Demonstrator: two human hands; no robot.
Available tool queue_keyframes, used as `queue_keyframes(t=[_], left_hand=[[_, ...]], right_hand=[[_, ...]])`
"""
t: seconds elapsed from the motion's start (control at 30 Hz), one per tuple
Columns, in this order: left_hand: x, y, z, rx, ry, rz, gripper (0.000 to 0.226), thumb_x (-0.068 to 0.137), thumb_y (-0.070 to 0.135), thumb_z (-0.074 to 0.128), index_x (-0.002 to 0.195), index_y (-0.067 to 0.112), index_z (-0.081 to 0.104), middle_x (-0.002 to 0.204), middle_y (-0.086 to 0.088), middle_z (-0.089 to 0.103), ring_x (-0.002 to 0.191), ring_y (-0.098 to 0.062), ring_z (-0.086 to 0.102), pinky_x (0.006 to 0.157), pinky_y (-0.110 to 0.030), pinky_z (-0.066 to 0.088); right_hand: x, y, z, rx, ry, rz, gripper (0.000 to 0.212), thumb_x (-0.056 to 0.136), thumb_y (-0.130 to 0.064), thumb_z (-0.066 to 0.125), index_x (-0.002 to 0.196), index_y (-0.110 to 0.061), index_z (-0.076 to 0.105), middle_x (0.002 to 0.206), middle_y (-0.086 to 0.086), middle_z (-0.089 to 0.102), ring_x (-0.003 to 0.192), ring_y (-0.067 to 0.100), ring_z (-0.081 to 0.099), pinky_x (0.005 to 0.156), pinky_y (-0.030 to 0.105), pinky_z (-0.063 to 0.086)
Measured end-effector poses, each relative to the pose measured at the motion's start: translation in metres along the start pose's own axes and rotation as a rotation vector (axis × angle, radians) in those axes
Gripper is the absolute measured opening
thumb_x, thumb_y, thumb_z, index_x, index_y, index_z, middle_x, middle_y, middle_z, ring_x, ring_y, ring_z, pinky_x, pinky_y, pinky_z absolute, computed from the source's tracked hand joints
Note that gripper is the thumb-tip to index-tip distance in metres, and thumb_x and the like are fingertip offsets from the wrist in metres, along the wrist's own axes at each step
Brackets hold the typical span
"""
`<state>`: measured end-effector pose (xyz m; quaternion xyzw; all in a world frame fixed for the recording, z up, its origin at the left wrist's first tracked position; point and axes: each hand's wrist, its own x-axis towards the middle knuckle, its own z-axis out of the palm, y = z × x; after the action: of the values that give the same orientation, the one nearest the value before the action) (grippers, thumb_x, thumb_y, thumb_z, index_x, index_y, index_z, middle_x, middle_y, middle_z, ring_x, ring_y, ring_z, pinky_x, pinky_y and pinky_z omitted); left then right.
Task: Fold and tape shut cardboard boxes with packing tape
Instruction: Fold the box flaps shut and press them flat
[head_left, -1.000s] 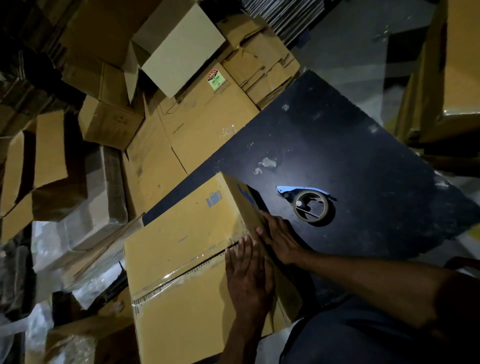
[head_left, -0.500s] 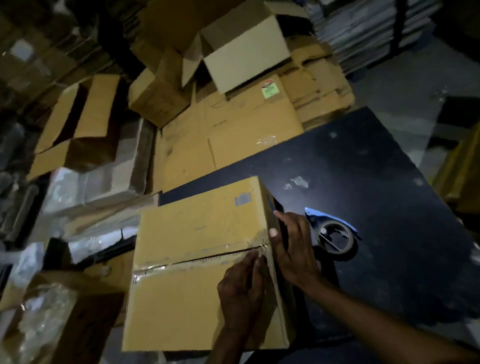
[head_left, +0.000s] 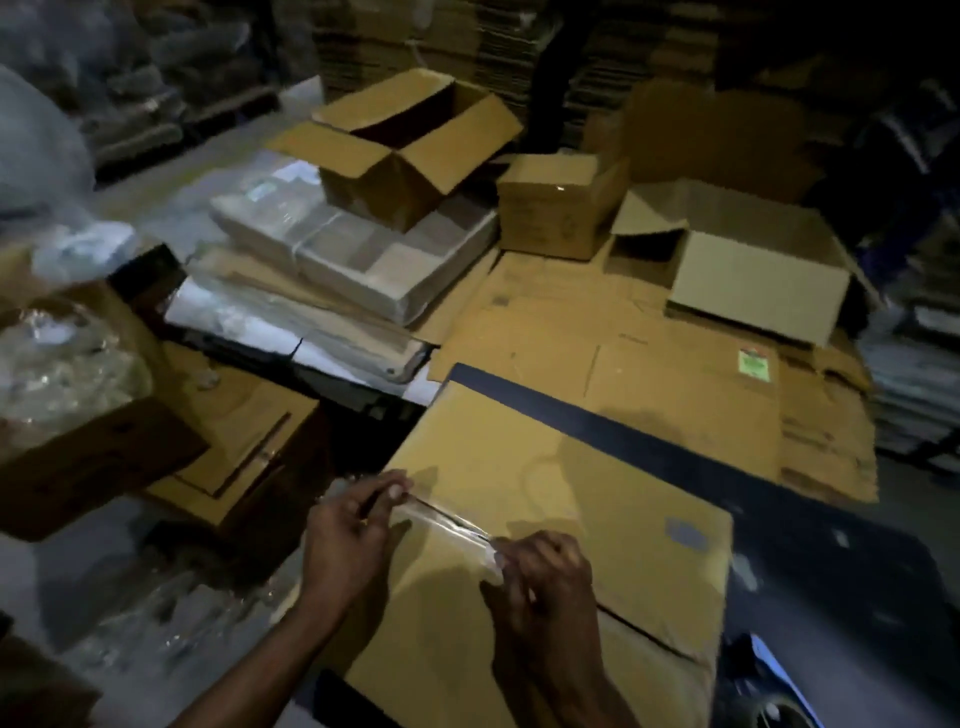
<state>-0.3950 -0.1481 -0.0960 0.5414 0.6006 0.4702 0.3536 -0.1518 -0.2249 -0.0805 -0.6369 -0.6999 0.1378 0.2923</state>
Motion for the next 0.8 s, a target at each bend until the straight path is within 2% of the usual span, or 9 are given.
queue_keyframes(t=[0.07,0.13,0.23,0.33,0.43,0.5,0.6,0.67,0.8], left_hand=[[0.022,-0.023,-0.032,-0.059,0.043,-0.051,0.021,0.107,0.021,0.071,0.124,0.029,0.082,0.113,0.016,0.082,0.11,-0.008,0.078,0.096,-0.044,0.065],[0.036,-0.045,-0.054,-0.063,0.06,-0.077,0.024,0.109,0.018,0.067,0.129,0.026,0.08,0.117,0.018,0.081,0.114,-0.004,0.075,0.099,-0.04,0.063],[0.048,-0.07,-0.066,-0.166,-0.061,-0.152,0.035,0.109,0.014,0.068,0.139,0.031,0.072,0.134,0.024,0.074,0.13,0.0,0.067,0.114,-0.037,0.055],[0.056,-0.08,-0.067,-0.457,-0.311,-0.306,0.061,0.099,0.023,0.075,0.156,0.031,0.054,0.156,0.027,0.056,0.149,0.0,0.05,0.124,-0.033,0.045],[0.055,-0.096,-0.063,-0.421,-0.487,-0.293,0.081,0.093,0.046,0.077,0.166,0.041,0.042,0.175,0.017,0.035,0.164,-0.009,0.028,0.133,-0.041,0.029],[0.049,-0.099,-0.058,-0.273,-0.642,-0.277,0.071,0.101,0.048,0.071,0.166,0.039,0.045,0.177,0.016,0.023,0.165,-0.01,0.021,0.135,-0.036,0.018],[0.044,-0.101,-0.053,-0.27,-0.807,-0.312,0.075,0.107,0.042,0.071,0.171,0.034,0.034,0.176,0.02,0.015,0.158,-0.004,0.03,0.13,-0.027,0.031],[0.042,-0.107,-0.049,-0.417,-0.795,-0.421,0.089,0.098,0.058,0.077,0.17,0.051,0.025,0.179,0.025,0.013,0.162,-0.006,0.027,0.126,-0.035,0.043],[0.046,-0.094,-0.044,-0.204,-0.662,-0.321,0.079,0.107,0.054,0.066,0.172,0.043,0.024,0.176,0.025,0.018,0.161,0.001,0.024,0.124,-0.02,0.029]], right_hand=[[0.02,-0.034,0.017,0.005,-0.047,-0.003,0.026,0.102,-0.036,0.056,0.121,-0.033,0.074,0.111,-0.018,0.072,0.108,0.017,0.061,0.09,0.043,0.052],[0.035,-0.059,0.037,-0.044,-0.12,0.005,0.044,0.109,-0.047,0.038,0.141,-0.035,0.065,0.143,-0.016,0.064,0.137,0.014,0.052,0.109,0.044,0.047],[0.055,-0.065,0.07,-0.208,-0.325,0.016,0.082,0.101,-0.077,0.006,0.167,-0.034,0.03,0.176,-0.018,0.014,0.164,0.009,0.004,0.129,0.047,0.02],[0.067,-0.064,0.095,-0.415,-0.425,-0.031,0.082,0.107,-0.074,0.017,0.172,-0.024,0.013,0.178,-0.009,-0.008,0.164,0.014,-0.014,0.131,0.053,0.004],[0.067,-0.078,0.101,-0.518,-0.544,-0.006,0.089,0.104,-0.08,0.01,0.169,-0.024,-0.013,0.173,-0.009,-0.03,0.157,0.013,-0.033,0.13,0.053,-0.011],[0.068,-0.088,0.103,-0.556,-0.58,0.003,0.095,0.099,-0.085,0.005,0.166,-0.023,-0.023,0.17,-0.009,-0.037,0.155,0.012,-0.039,0.129,0.054,-0.015],[0.066,-0.083,0.112,-0.616,-0.584,0.02,0.097,0.101,-0.084,0.011,0.168,-0.019,-0.016,0.172,-0.007,-0.034,0.158,0.014,-0.033,0.129,0.056,-0.012],[0.062,-0.078,0.116,-0.63,-0.574,0.028,0.098,0.102,-0.084,0.017,0.169,-0.018,-0.01,0.174,-0.005,-0.029,0.16,0.016,-0.027,0.13,0.058,-0.009],[0.064,-0.079,0.113,-0.653,-0.602,0.03,0.103,0.099,-0.087,0.018,0.167,-0.019,-0.016,0.173,-0.004,-0.032,0.16,0.018,-0.03,0.129,0.059,-0.012]])
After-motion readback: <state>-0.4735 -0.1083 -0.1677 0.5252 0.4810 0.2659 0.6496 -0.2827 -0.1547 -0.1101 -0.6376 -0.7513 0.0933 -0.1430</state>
